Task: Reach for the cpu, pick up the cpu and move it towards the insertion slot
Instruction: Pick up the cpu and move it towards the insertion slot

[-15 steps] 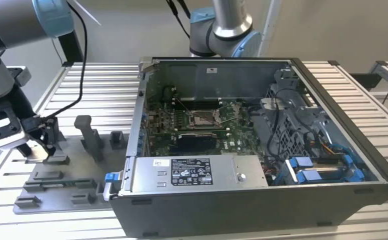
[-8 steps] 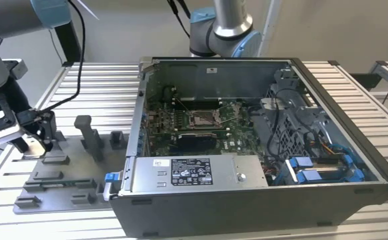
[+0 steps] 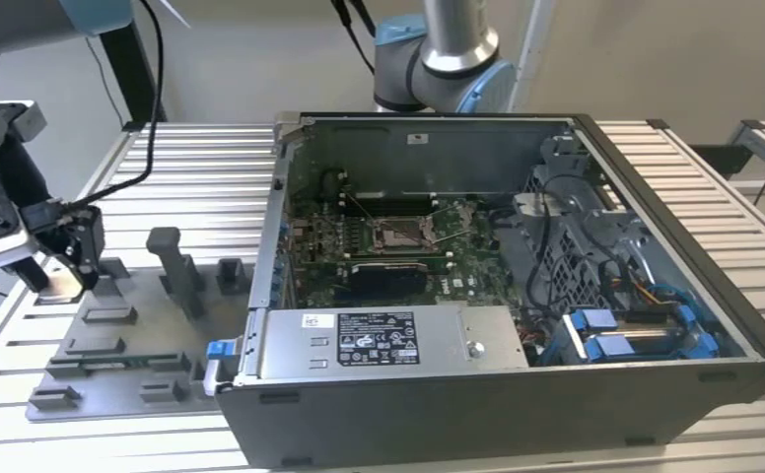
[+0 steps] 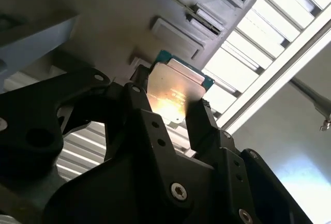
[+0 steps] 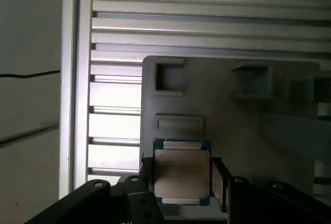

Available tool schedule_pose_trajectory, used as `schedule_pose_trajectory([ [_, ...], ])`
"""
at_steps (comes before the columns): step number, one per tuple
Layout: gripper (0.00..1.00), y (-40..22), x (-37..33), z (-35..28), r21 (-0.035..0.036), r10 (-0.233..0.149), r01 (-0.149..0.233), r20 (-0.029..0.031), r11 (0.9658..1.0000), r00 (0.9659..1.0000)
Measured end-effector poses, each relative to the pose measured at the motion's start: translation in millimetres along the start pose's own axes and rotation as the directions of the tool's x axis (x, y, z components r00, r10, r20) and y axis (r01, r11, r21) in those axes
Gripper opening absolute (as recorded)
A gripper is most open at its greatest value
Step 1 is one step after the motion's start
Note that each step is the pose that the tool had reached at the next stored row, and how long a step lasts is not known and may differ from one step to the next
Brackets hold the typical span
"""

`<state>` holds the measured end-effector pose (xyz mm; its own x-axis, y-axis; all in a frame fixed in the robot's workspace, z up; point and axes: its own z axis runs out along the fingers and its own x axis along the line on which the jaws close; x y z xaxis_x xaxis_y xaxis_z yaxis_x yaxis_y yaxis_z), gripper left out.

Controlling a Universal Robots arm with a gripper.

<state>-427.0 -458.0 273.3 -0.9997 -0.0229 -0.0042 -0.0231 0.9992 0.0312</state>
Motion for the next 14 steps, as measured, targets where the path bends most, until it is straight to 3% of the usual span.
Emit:
schedule_pose_trajectory([
  [9,0.0,0.7,0.1,-20.0,0.0,0.0,0.0,0.0,1.0,1.0],
  [14,0.0,1.3,0.1,-40.2,0.0,0.0,0.0,-0.0001,1.0,1.0],
])
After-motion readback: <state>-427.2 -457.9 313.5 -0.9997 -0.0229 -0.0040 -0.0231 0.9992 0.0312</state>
